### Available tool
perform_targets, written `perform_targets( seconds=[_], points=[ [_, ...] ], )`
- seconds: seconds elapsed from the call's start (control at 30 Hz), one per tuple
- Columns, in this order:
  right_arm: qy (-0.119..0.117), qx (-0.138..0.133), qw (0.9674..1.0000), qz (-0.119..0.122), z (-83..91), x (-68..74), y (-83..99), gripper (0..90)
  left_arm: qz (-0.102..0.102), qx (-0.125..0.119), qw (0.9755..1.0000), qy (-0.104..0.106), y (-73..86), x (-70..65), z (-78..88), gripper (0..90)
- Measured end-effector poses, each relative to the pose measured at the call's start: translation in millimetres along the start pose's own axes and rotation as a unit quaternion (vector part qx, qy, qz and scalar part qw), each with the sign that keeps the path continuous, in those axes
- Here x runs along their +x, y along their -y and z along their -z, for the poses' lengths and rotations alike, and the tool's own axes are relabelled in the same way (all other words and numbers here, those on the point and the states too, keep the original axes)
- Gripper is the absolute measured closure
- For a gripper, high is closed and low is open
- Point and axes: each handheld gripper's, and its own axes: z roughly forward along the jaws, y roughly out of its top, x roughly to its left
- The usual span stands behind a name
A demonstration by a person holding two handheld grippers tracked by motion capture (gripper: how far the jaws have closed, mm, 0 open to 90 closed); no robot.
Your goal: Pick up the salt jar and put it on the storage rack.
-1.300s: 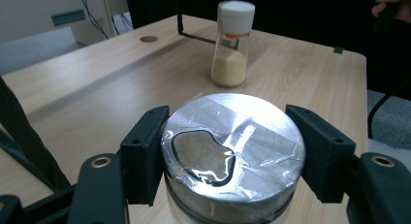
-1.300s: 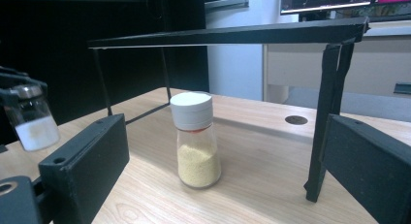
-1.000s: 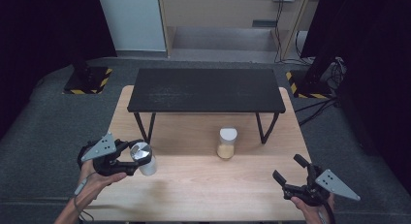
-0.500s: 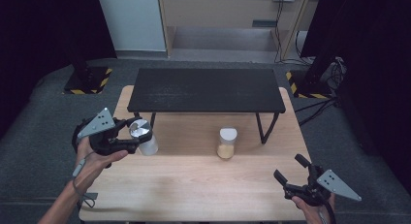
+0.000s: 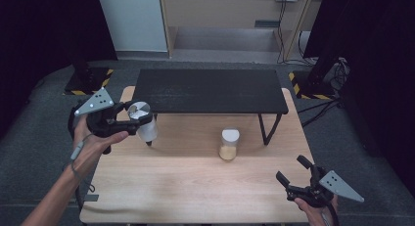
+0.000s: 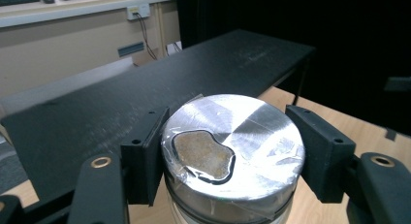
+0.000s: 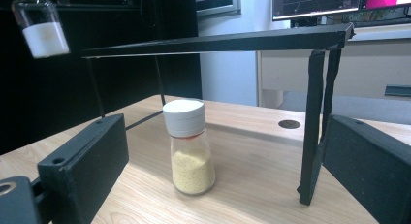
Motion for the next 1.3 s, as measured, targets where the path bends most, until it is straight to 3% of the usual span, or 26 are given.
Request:
perform_targets(
  seconds=[0.1,0.2,0.33,0.5,0.63,0.87,1.07,1.17,1.3],
  points=[
    [0.000,0.000,1.0000,-0.001,0.1,-0.7,0.0,3.3,-0.004,0.000,0.9998,-0.021,-11.4,0.8,-5.4,34.2],
    [-0.001,0.001,1.0000,-0.001,0.0,-1.0,0.2,3.3,0.008,-0.005,0.9992,-0.038,-22.5,5.6,-13.0,34.2],
    [0.000,0.002,1.0000,-0.001,0.6,-1.5,0.4,3.4,0.000,-0.006,0.9985,-0.054,-36.8,11.8,-23.7,34.2],
    [0.001,0.005,1.0000,-0.001,1.1,-1.4,1.2,3.4,0.025,-0.013,0.9973,-0.068,-44.9,23.9,-41.3,34.2],
    [0.001,0.006,1.0000,-0.001,1.2,-1.5,1.2,3.5,0.019,0.000,0.9957,-0.091,-52.3,30.7,-57.3,34.1],
    [0.004,0.006,1.0000,-0.003,1.9,-3.2,2.2,3.5,0.030,0.005,0.9914,-0.127,-51.0,41.6,-82.4,34.2],
    [0.007,0.006,1.0000,-0.003,3.3,-4.2,2.6,3.6,0.028,0.018,0.9894,-0.142,-45.9,48.8,-94.3,34.1],
    [0.008,0.007,0.9999,-0.005,3.6,-5.2,3.1,3.7,0.037,0.020,0.9892,-0.140,-42.7,52.6,-96.0,34.2],
    [0.007,0.008,0.9999,-0.006,2.8,-5.7,3.4,3.7,0.035,0.027,0.9888,-0.143,-40.8,53.4,-98.4,34.2]
  ],
)
